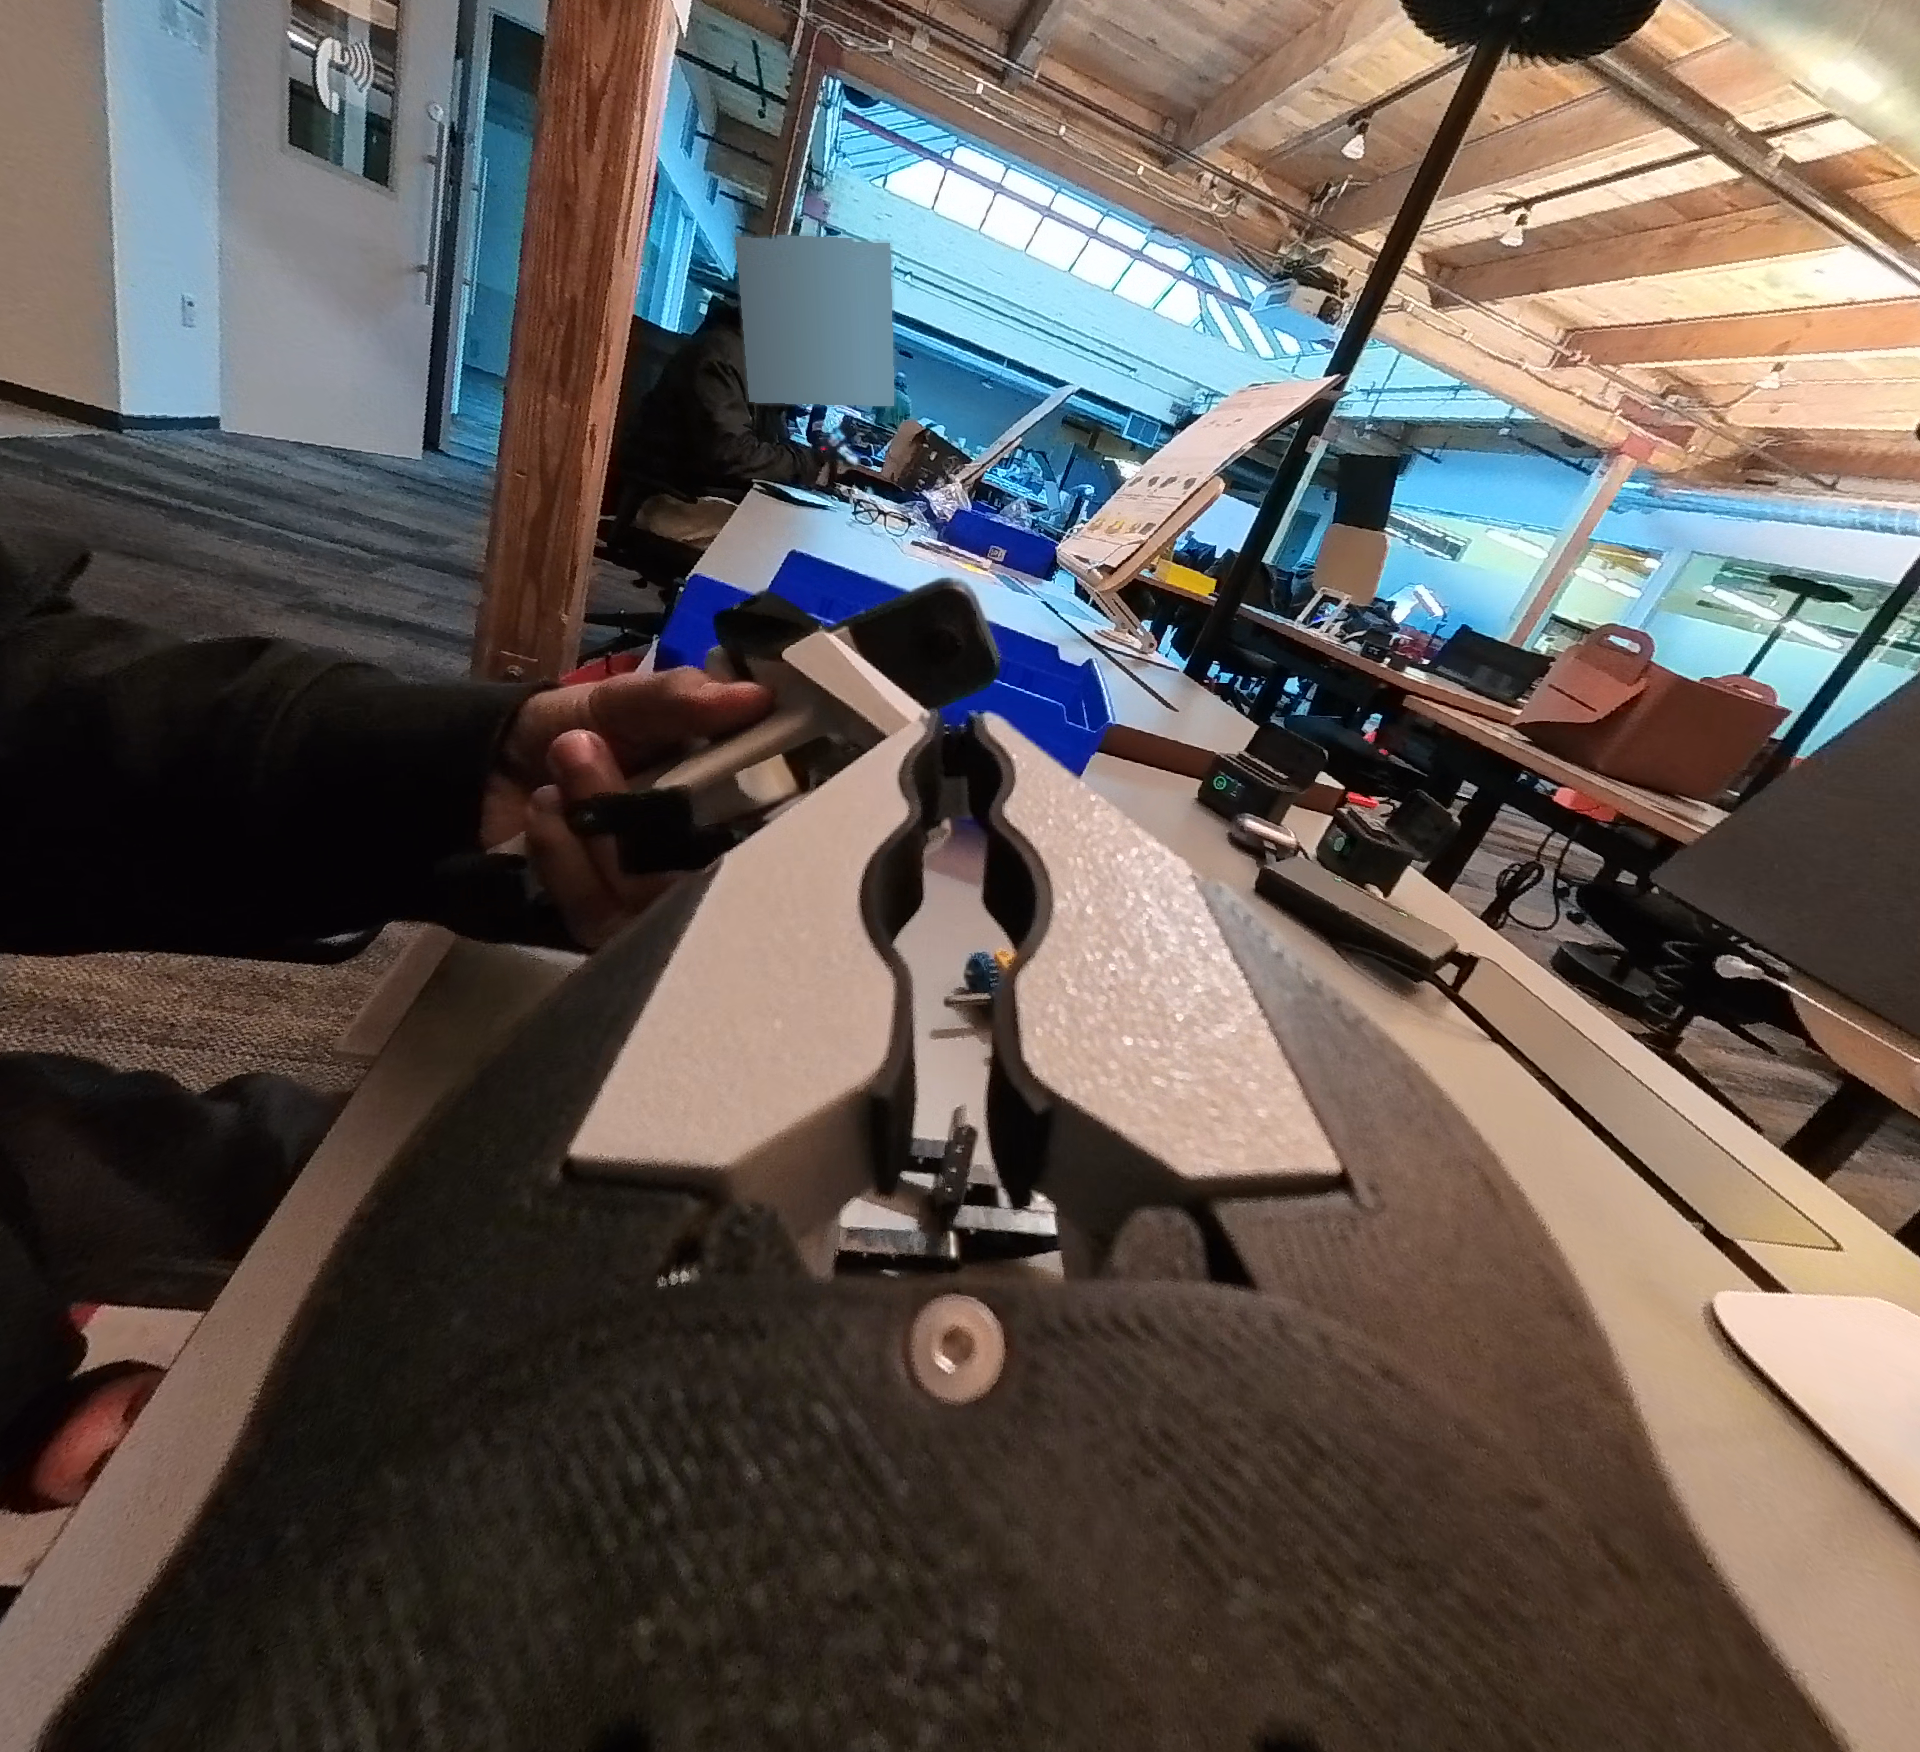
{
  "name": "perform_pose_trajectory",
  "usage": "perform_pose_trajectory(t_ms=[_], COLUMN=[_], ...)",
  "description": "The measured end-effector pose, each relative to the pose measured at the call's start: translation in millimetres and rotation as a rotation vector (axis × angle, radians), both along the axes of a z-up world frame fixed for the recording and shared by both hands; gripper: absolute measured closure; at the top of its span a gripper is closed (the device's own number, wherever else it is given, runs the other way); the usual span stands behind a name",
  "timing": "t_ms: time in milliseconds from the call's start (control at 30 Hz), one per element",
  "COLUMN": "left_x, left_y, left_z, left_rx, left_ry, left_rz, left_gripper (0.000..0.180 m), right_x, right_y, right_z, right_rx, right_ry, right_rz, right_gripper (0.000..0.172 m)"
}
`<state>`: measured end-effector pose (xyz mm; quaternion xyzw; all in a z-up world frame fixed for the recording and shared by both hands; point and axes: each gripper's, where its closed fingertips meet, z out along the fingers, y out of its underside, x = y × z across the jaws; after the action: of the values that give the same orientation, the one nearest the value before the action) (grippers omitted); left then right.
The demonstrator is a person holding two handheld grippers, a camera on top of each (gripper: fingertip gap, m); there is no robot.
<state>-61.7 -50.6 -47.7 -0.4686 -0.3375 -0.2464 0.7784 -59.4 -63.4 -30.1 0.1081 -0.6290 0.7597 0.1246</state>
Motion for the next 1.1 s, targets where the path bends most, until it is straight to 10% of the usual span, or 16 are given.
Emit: perform_pose_trajectory(t_ms=[233,633,733,1100], left_x=[-19,-56,-41,-20], left_y=[-8,-42,-34,-12], left_z=[-9,-51,-14,10], left_rx=[-0.027,-0.648,-0.461,-0.303], left_ry=[-0.023,0.154,0.182,0.187], left_rz=[0.162,0.708,0.622,0.448], left_gripper=[0.175,0.176,0.176,0.176], right_x=[-14,12,-31,-13], right_y=[-5,3,11,13], right_z=[-13,21,5,10], right_rx=[0.083,-0.070,-0.005,-0.116], right_ry=[0.049,0.072,0.177,0.159], right_rz=[-0.120,-0.072,-0.320,-0.224], right_gripper=[0.171,0.172,0.172,0.160])
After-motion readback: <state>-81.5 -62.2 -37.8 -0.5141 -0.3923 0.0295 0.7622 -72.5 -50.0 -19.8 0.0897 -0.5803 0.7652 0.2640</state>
